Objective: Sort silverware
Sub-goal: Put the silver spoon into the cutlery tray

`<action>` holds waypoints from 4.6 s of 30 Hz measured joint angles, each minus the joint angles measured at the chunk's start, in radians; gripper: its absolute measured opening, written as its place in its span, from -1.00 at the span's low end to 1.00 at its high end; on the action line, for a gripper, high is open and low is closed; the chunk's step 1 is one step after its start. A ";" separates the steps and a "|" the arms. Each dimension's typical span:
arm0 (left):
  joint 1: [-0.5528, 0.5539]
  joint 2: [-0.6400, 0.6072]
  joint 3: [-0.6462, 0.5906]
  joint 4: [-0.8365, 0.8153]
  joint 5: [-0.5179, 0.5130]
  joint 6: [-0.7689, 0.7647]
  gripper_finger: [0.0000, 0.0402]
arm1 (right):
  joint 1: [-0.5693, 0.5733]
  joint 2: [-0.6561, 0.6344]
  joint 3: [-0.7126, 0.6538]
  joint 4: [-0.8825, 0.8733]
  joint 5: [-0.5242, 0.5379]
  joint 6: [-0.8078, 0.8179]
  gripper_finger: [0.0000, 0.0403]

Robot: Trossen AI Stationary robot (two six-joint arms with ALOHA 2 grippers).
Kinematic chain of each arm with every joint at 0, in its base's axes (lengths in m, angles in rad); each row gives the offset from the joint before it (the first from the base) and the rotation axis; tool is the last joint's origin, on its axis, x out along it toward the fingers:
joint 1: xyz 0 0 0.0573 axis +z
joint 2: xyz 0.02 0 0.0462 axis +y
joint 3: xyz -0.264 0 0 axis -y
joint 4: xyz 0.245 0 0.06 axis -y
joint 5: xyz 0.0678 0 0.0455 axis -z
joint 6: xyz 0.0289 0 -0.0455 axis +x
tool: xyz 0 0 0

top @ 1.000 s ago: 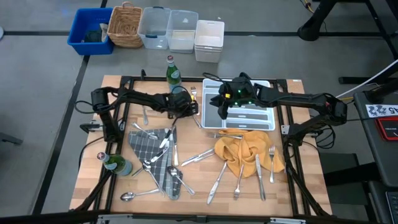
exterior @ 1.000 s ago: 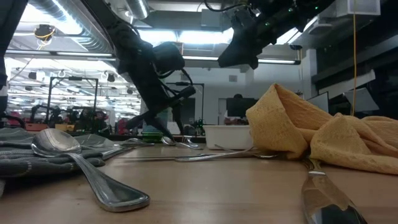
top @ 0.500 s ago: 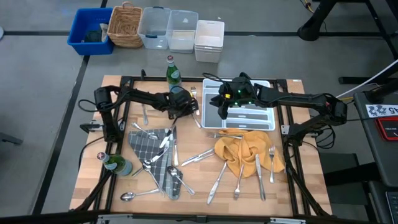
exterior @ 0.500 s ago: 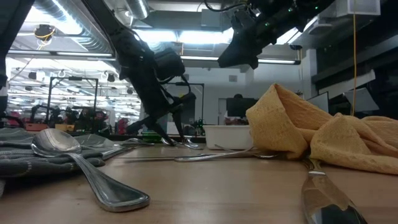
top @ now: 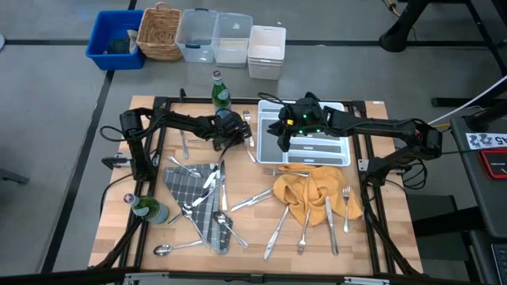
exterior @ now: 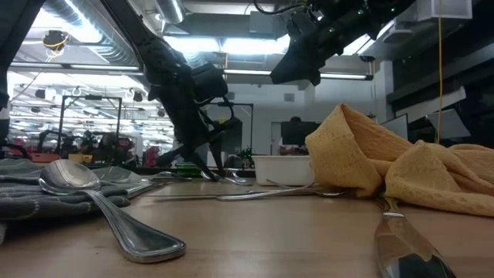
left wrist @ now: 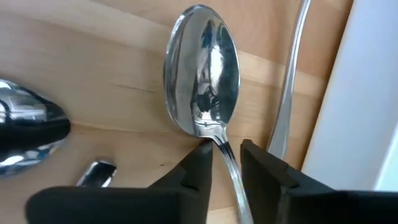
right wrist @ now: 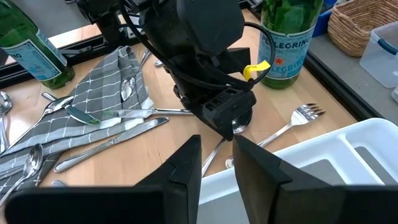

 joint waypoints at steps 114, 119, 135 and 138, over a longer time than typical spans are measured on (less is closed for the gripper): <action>-0.202 -0.219 -0.002 0.459 0.106 0.366 -1.00 | 0.000 0.001 0.000 0.022 -0.098 0.409 -0.53; -0.222 -0.219 -0.002 0.471 0.106 0.366 -1.00 | 0.000 0.001 0.000 0.029 -0.087 0.468 -0.53; -0.211 -0.219 -0.001 0.510 0.105 0.382 -1.00 | 0.000 -0.070 0.004 -0.062 -0.272 0.533 -0.53; -0.210 -0.221 -0.001 0.509 0.105 0.387 -1.00 | 0.000 -0.105 0.004 -0.124 -0.221 0.533 -0.53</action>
